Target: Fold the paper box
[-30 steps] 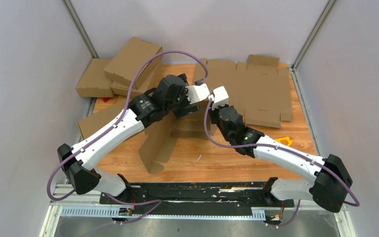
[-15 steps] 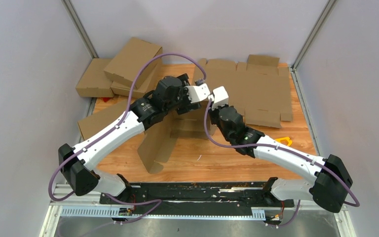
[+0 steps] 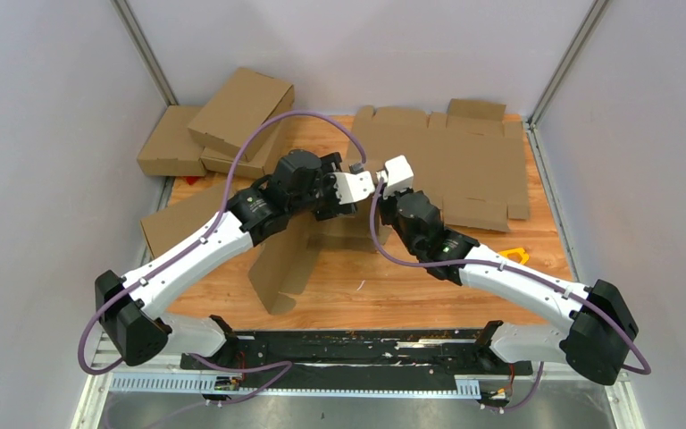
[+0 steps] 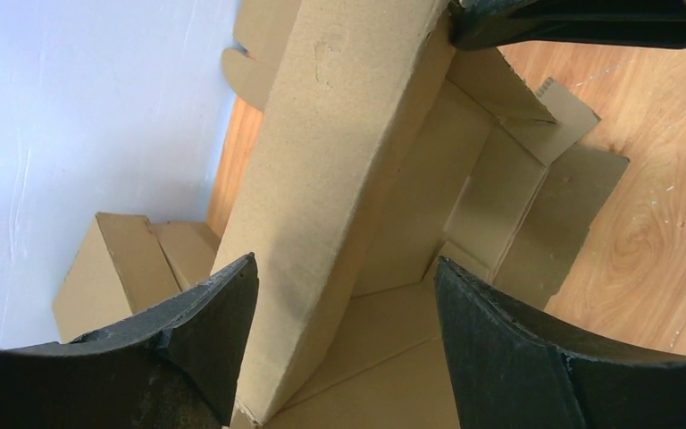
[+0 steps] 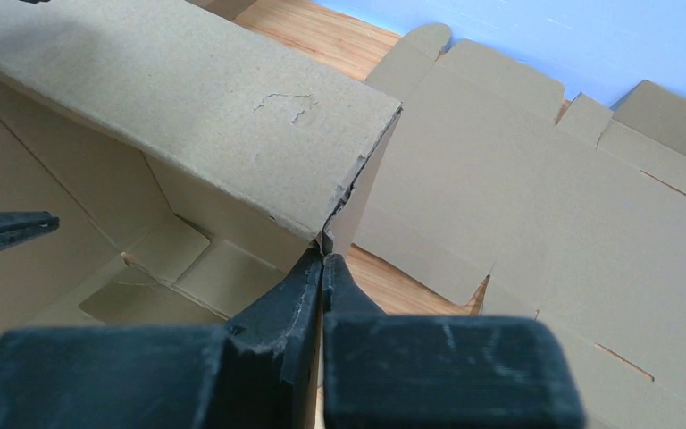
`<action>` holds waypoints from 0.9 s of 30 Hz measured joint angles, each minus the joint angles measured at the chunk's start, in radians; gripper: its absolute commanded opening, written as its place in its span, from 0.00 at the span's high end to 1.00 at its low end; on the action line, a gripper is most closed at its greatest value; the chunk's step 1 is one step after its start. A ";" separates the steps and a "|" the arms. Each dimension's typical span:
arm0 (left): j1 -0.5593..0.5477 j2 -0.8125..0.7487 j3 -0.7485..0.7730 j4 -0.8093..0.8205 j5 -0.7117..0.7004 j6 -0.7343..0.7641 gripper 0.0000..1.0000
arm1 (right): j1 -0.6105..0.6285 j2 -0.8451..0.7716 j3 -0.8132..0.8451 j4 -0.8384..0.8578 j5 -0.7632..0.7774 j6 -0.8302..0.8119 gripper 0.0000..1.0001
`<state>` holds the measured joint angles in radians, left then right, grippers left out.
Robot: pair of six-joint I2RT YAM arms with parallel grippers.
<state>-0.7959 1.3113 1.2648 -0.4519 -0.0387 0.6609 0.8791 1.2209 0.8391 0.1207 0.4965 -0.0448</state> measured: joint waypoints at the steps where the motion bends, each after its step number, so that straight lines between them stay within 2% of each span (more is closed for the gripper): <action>1: 0.000 0.000 0.000 0.000 -0.001 0.002 0.21 | 0.000 0.000 0.000 0.000 0.000 0.000 1.00; 10: 0.000 0.041 0.000 0.015 -0.035 0.029 0.22 | -0.004 0.000 0.000 0.000 -0.007 0.002 1.00; 17: 0.000 0.064 0.000 0.050 -0.068 0.049 0.28 | -0.006 -0.001 0.000 0.001 -0.010 0.004 1.00; 21: 0.003 0.074 0.000 0.070 -0.080 0.055 0.34 | -0.006 -0.002 0.000 0.000 -0.012 0.006 1.00; 27: 0.005 0.087 0.000 0.102 -0.098 0.065 0.53 | -0.008 -0.002 0.000 0.000 -0.015 0.010 1.00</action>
<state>-0.7910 1.3983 1.2652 -0.3500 -0.1364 0.7258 0.8715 1.2190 0.8391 0.1207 0.4812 -0.0345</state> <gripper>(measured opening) 0.561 0.014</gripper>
